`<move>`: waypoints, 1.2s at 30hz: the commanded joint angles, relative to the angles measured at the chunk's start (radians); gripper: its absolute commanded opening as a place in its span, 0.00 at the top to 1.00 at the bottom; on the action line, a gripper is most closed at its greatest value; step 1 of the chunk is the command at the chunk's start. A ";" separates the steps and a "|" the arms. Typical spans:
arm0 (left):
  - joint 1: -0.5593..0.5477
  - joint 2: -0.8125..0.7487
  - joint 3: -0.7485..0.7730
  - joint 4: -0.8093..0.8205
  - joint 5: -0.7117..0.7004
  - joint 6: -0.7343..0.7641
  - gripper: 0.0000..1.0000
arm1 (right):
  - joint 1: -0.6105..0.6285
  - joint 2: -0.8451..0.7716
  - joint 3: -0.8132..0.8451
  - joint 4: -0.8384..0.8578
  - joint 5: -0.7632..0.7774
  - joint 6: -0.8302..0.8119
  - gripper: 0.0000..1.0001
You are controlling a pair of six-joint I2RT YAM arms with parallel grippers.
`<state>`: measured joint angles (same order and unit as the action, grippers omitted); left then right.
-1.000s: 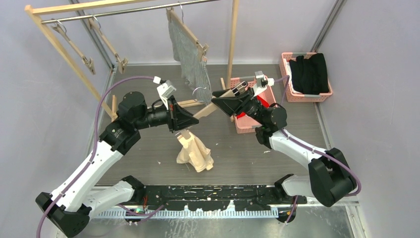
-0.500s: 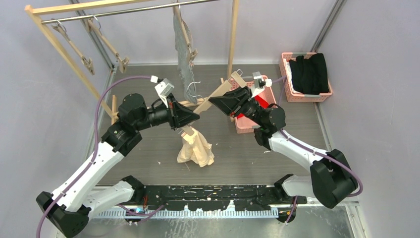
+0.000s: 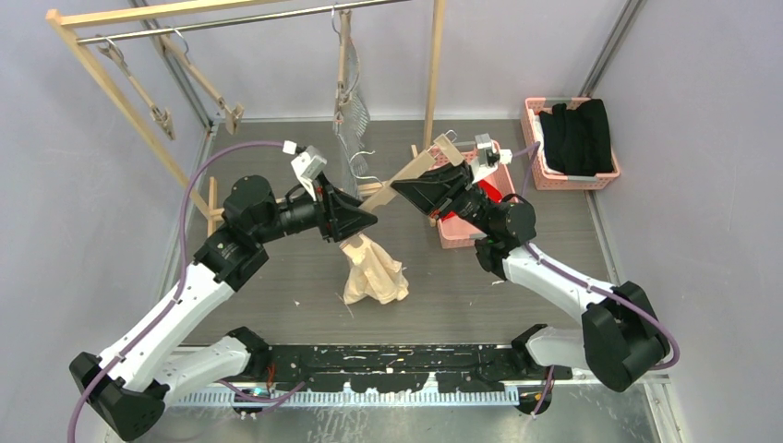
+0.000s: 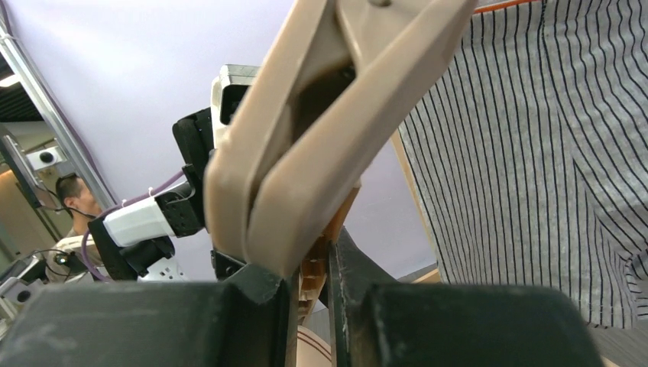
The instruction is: Remove the underwear clipped to the hanger
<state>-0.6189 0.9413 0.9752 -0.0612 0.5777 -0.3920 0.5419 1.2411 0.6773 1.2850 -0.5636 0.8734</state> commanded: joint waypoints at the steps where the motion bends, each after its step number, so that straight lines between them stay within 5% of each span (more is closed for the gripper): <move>1: -0.010 -0.032 0.005 0.020 -0.016 0.032 0.57 | -0.004 -0.050 0.032 0.049 0.028 -0.046 0.99; 22: -0.010 -0.079 -0.045 -0.063 -0.080 0.103 0.55 | 0.001 -0.168 0.007 -0.016 0.025 -0.064 0.99; 24: -0.009 -0.071 -0.051 -0.038 -0.040 0.094 0.64 | 0.001 -0.170 0.004 -0.019 0.031 -0.068 0.99; 27: -0.010 -0.062 -0.051 -0.020 -0.006 0.086 0.96 | 0.001 -0.170 0.002 -0.023 0.037 -0.072 0.99; 29: -0.009 -0.064 -0.050 -0.025 0.001 0.093 1.00 | 0.001 -0.170 0.003 -0.032 0.039 -0.077 0.99; 32: -0.010 -0.072 -0.036 -0.042 0.002 0.113 0.96 | 0.001 -0.170 0.004 -0.040 0.036 -0.079 0.99; 34: -0.010 -0.081 -0.032 -0.039 -0.006 0.116 0.70 | 0.001 -0.168 0.005 -0.041 0.032 -0.077 0.99; 36: -0.010 -0.089 -0.028 -0.013 -0.008 0.115 0.60 | 0.003 -0.168 0.007 -0.040 0.027 -0.072 0.99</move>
<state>-0.6331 0.8719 0.9215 -0.1249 0.5903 -0.2825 0.5392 1.1057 0.6682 1.1801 -0.5537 0.8131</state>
